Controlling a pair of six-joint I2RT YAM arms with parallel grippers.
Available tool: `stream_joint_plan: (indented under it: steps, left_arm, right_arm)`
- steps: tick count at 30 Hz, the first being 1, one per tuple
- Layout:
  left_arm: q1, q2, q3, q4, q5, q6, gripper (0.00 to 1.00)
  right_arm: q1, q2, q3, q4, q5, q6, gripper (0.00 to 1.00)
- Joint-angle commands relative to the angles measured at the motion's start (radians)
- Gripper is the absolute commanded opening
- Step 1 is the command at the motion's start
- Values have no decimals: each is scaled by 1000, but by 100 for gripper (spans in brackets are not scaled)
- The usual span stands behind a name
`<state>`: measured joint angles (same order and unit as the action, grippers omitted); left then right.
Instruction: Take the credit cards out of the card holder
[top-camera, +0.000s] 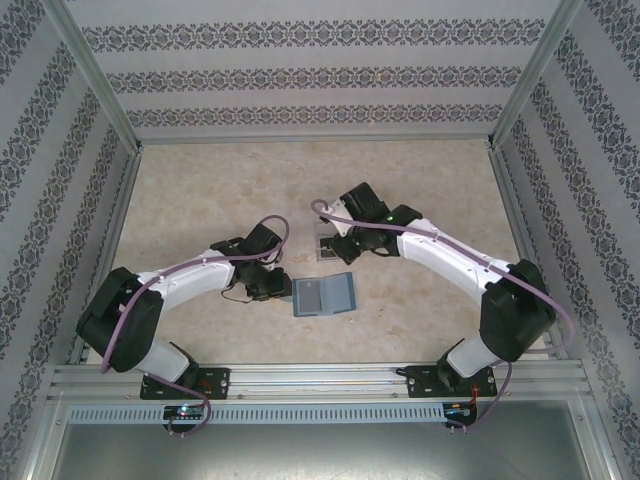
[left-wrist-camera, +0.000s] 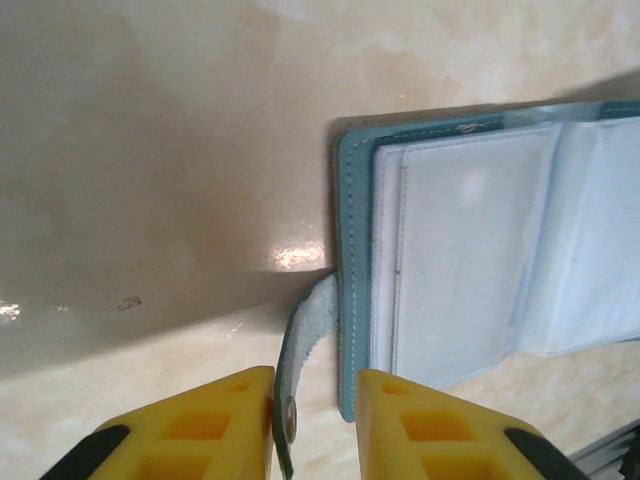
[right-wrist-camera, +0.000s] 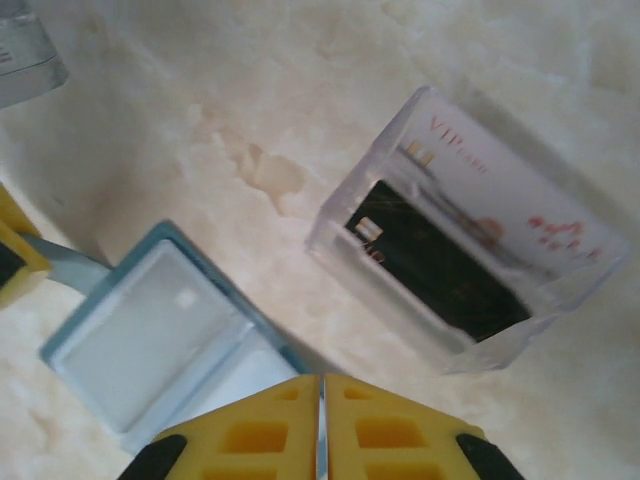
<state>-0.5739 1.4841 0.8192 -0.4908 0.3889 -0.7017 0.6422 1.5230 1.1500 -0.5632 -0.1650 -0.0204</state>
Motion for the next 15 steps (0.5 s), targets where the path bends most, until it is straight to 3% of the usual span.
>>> stream_joint_plan:
  steps: [1,8,12,15]
  left_arm:
    - [12,-33,47,-74,-15,41,28]
    - [13,-44,122,-122,-8,75,30]
    - [14,10,156,-136,13,106,30]
    - [13,64,165,-122,42,121,22]
  right_arm:
    - [8,-49,-52,61,-17,331,7]
    - [113,-65,-121,54,-15,546,0]
    - [149,-60,-182,138,-36,686,8]
    - [164,-47,-222,223,-50,779,10]
